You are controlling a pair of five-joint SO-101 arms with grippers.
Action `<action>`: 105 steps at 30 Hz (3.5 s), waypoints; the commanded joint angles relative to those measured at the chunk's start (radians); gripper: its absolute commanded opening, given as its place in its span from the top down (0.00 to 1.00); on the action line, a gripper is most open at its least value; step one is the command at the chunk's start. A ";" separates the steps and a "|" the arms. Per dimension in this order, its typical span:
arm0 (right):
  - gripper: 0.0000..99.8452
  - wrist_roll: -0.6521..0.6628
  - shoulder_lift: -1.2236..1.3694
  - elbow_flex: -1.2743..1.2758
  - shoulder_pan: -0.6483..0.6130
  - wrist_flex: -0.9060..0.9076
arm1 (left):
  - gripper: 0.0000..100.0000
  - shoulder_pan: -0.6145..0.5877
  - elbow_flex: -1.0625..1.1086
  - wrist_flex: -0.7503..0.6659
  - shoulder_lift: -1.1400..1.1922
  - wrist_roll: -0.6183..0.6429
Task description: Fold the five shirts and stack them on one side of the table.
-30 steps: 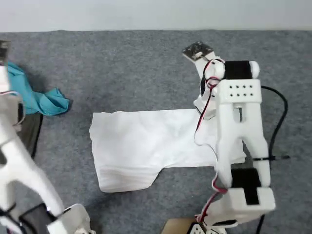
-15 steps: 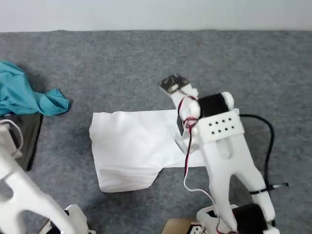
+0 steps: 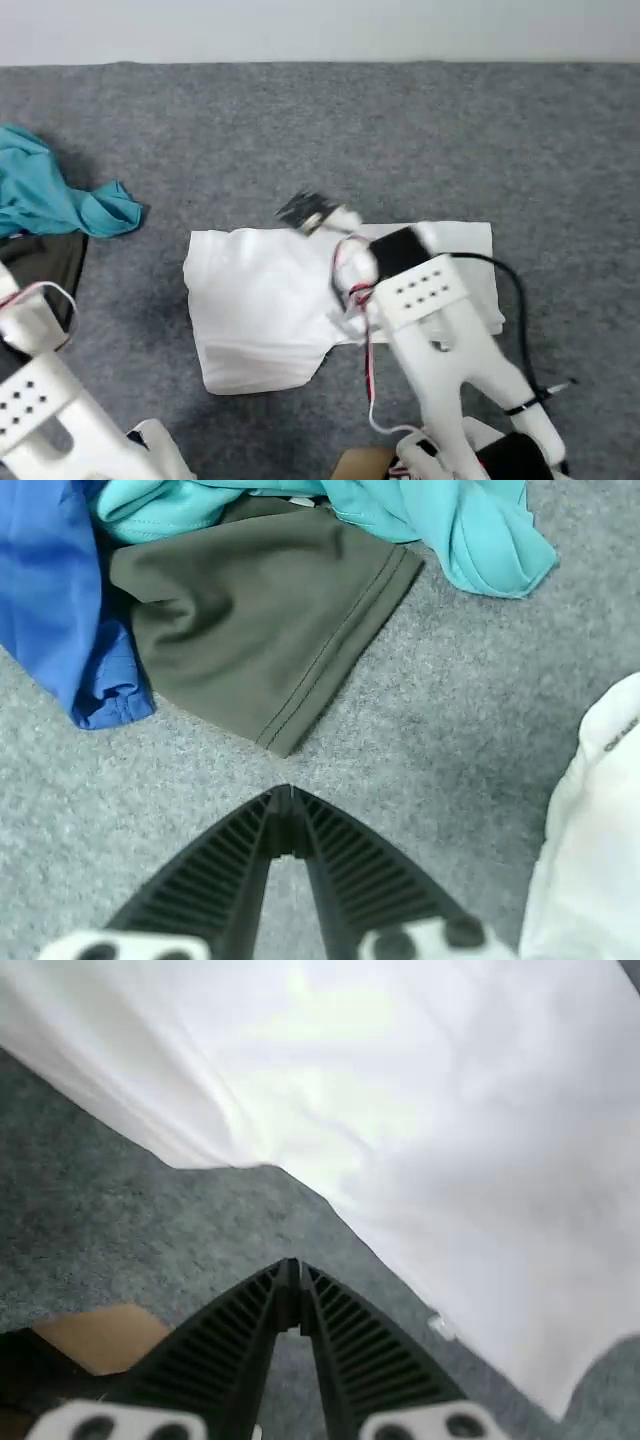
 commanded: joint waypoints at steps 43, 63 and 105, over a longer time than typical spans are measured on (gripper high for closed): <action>0.87 0.272 0.226 0.239 -0.395 -0.443 | 1.00 -0.255 0.496 -0.423 -0.198 -0.107; 0.88 0.272 0.458 0.121 -0.390 -0.479 | 1.00 -0.264 0.496 -0.422 -0.201 -0.106; 0.99 0.272 0.561 -0.301 -0.068 -0.361 | 1.00 -0.264 0.496 -0.420 -0.201 -0.106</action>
